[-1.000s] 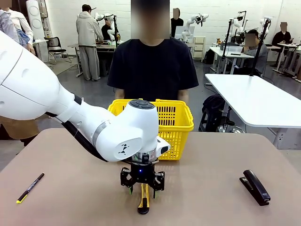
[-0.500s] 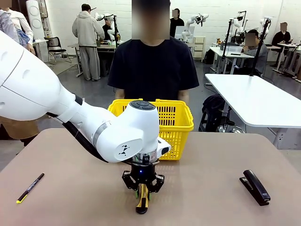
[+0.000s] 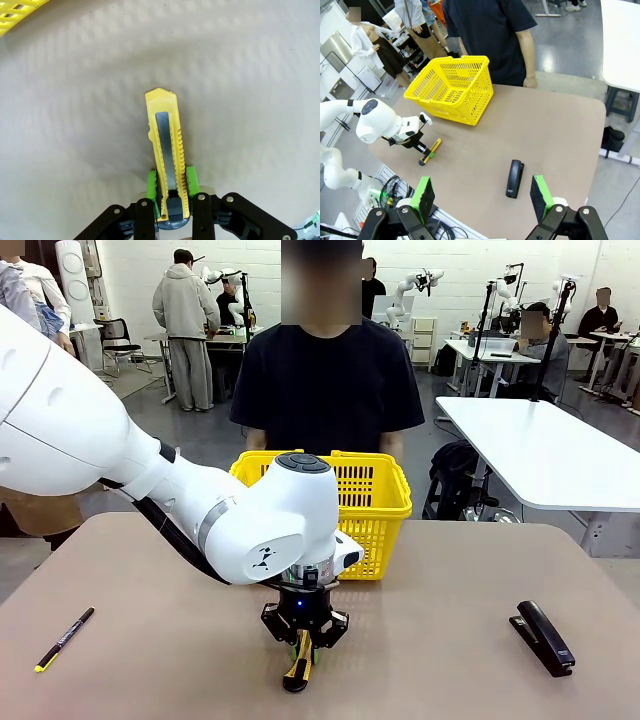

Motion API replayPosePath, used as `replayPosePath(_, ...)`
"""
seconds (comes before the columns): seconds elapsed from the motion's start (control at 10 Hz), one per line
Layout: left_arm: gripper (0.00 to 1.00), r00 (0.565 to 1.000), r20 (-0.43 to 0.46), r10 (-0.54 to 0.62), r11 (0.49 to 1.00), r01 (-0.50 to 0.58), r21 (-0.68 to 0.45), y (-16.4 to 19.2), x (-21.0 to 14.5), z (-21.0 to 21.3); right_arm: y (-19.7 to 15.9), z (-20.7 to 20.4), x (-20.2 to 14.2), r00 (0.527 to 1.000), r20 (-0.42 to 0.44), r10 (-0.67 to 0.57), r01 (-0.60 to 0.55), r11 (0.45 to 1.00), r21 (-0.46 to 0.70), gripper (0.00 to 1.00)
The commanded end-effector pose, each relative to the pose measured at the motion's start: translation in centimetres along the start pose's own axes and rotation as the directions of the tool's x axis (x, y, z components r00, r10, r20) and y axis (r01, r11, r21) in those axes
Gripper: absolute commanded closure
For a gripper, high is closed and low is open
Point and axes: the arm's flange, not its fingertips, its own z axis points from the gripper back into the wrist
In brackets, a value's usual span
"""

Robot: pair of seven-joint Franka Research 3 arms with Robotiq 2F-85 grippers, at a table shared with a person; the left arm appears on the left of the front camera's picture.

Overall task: Place the items the person wants into the basket.
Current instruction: Pick up the item the person points to and place it in the Market Basket.

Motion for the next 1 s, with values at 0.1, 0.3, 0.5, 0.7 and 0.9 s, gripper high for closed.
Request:
replayPosePath(0.1, 1.0, 1.0, 0.012, 0.016, 0.999, -0.017, 0.036, -0.2, -0.7, 2.4, 0.0, 0.0, 0.2, 1.0, -0.014, -0.015, 0.015, 1.0, -0.014, 0.0)
replayPosePath(0.3, 1.0, 0.999, 0.034, 0.001, 0.997, -0.004, 0.077, -1.1, -3.2, 8.9, 0.0, 0.0, 0.2, 1.0, -0.014, -0.015, 0.015, 1.0, -0.014, 0.0)
replayPosePath(0.5, 1.0, 0.999, 0.038, 0.016, 0.995, -0.02, 0.096, -1.8, -4.1, 13.7, 0.0, 0.0, 0.2, 1.0, -0.014, -0.015, 0.015, 1.0, -0.014, 0.0)
replayPosePath(0.7, 1.0, 0.996, 0.084, 0.006, 0.998, -0.011, 0.059, -2.5, -5.1, 17.8, 0.0, 0.0, 0.2, 1.0, -0.014, -0.015, 0.015, 1.0, -0.014, 0.0)
replayPosePath(0.9, 1.0, 0.995, 0.095, 0.011, 0.999, -0.015, 0.039, -3.2, -5.9, 20.1, 0.0, 0.0, 0.2, 1.0, -0.014, -0.015, 0.015, 1.0, -0.014, 0.0)
